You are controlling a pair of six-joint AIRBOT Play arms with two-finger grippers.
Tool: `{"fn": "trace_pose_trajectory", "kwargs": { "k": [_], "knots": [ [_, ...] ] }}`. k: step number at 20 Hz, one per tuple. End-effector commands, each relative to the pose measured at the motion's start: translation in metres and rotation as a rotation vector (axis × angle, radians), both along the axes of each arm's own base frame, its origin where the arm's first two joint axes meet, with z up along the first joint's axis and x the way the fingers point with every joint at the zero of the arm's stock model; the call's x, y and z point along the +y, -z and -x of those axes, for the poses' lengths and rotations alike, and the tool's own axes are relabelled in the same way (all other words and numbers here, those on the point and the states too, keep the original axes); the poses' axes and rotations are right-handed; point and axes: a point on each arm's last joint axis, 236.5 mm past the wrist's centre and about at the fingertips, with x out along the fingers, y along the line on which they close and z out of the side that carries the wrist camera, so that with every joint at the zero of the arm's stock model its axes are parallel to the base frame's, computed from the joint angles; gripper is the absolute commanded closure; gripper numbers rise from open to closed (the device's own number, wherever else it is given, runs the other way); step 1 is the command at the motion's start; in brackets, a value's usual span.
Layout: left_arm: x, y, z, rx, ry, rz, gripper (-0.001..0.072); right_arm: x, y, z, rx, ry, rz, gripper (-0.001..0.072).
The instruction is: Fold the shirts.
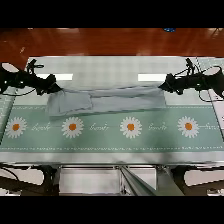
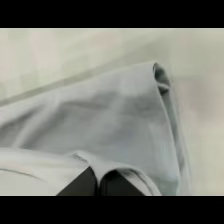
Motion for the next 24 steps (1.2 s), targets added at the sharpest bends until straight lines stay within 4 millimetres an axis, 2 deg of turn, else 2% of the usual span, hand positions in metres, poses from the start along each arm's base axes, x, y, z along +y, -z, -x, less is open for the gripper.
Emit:
{"fn": "trace_pose_trajectory", "kwargs": {
  "k": [1,2,3,4,6,8,10,11,12,13,14,16,19,22,24],
  "knots": [
    [-0.011,0.019,-0.010,0.024,0.059,0.008,0.0663,0.001,0.014,-0.015,0.009,0.040,-0.029,0.0537],
    [-0.014,0.021,-0.008,0.046,0.049,0.017,0.0495,0.002,0.016,-0.015,0.014,0.043,-0.037,0.0307],
    [-0.017,0.020,-0.001,0.080,0.055,0.032,0.0200,0.002,0.017,-0.013,0.018,0.035,-0.033,0.0295],
    [-0.010,0.016,0.005,0.101,0.083,0.022,0.0198,-0.005,0.013,-0.012,0.022,0.027,-0.030,0.0295],
    [0.015,-0.007,0.022,0.160,0.126,0.023,0.0201,-0.024,-0.015,-0.008,0.026,0.022,-0.064,0.0296],
    [0.038,-0.039,0.042,0.191,0.124,0.068,0.0201,-0.058,-0.055,-0.001,-0.014,0.037,-0.065,0.0296],
    [0.054,-0.069,0.056,0.154,0.105,0.084,0.0203,-0.103,-0.089,0.010,-0.079,0.116,-0.005,0.0296],
    [0.056,-0.085,0.060,0.104,0.083,0.088,0.0203,-0.127,-0.097,0.019,-0.094,0.159,0.050,0.0296],
    [0.055,-0.097,0.064,0.047,0.071,0.073,0.0203,-0.146,-0.096,0.030,-0.088,0.201,0.096,0.0296],
    [0.052,-0.105,0.071,-0.005,0.062,0.045,0.0202,-0.162,-0.087,0.043,-0.060,0.239,0.142,0.0296],
    [0.048,-0.110,0.077,-0.065,0.036,0.010,0.0203,-0.169,-0.074,0.056,-0.029,0.259,0.164,0.0296],
    [0.036,-0.114,0.089,-0.187,-0.033,-0.057,0.0202,-0.159,-0.043,0.073,0.037,0.279,0.126,0.0296],
    [0.000,-0.102,0.121,-0.299,-0.049,-0.106,0.0202,-0.124,-0.004,0.083,0.129,0.243,0.030,0.0296],
    [-0.027,-0.078,0.141,-0.298,-0.005,-0.105,0.0202,-0.091,0.018,0.068,0.148,0.194,-0.037,0.0296],
    [-0.036,-0.069,0.145,-0.269,0.025,-0.093,0.0202,-0.070,0.026,0.055,0.142,0.187,-0.097,0.0296]
  ]
}}
